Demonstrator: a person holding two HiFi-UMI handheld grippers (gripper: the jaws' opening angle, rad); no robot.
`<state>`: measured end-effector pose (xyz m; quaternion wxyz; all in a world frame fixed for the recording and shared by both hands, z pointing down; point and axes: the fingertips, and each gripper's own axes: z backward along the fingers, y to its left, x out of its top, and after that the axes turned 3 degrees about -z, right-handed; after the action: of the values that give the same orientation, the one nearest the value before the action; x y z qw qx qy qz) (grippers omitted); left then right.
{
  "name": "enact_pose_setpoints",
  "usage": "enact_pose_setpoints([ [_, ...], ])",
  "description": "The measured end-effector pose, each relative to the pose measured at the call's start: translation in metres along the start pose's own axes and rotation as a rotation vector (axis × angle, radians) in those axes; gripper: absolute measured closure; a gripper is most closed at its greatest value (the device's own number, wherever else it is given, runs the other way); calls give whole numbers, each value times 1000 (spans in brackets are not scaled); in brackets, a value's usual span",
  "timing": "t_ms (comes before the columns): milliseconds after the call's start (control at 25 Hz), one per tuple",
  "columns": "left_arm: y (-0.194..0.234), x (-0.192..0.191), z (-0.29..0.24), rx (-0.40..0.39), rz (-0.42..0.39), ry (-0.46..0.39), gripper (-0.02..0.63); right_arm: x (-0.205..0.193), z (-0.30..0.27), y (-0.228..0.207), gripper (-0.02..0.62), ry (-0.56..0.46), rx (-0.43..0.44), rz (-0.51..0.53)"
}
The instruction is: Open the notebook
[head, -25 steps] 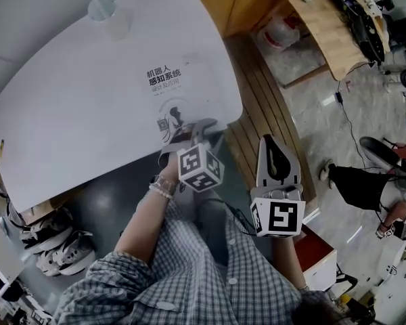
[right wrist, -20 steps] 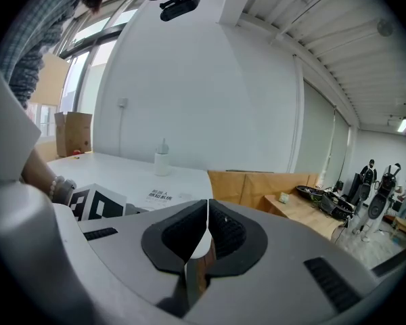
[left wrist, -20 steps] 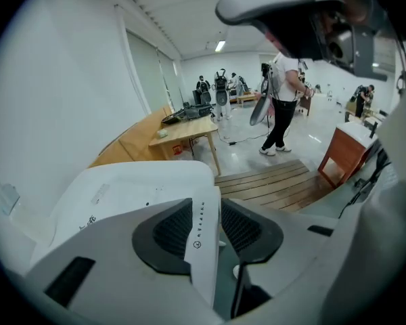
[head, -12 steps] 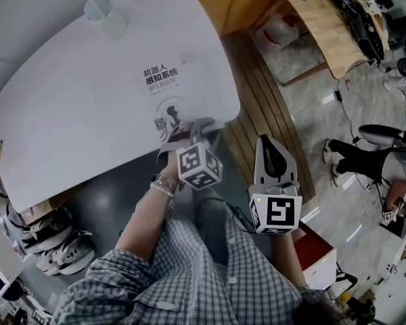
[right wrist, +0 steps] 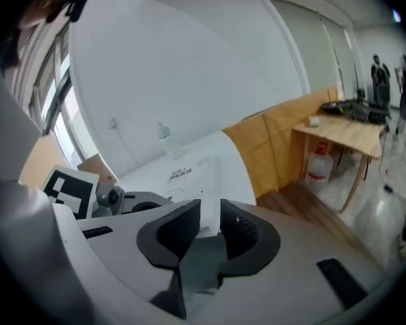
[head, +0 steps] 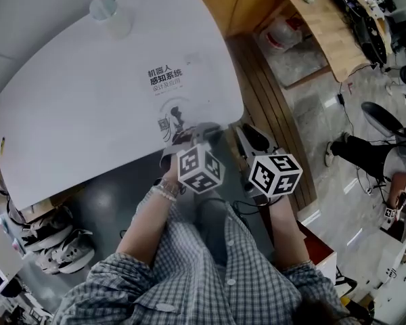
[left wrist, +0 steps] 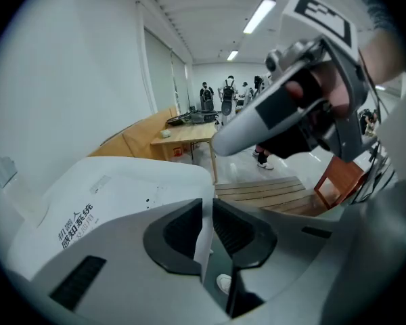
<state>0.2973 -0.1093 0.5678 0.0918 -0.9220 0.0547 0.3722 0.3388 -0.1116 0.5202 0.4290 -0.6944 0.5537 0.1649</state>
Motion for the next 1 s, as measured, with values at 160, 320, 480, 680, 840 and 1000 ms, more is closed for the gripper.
enact_pose_setpoints([
  [160,-1,-1,0,-4,24,-6,552,-22,-25,-1,471,75,73,-224],
  [320,-1,-1,0,-5,27,-10,554,-37,-39,-4,472,116,67,-341],
  [480,-1,-1,0,-2,26,-7,554,-33,-40,-1,551,94,94,-375],
  [680,-2,1,4,52,-62,17,552,-24,-36,6,561,66,125,-408],
  [840,-4,2,14,39,-90,35,528,-16,-30,12,563,49,159,-425],
  [1000,-2,0,16,54,-71,39,470,-8,-28,19,563,40,183,-437],
])
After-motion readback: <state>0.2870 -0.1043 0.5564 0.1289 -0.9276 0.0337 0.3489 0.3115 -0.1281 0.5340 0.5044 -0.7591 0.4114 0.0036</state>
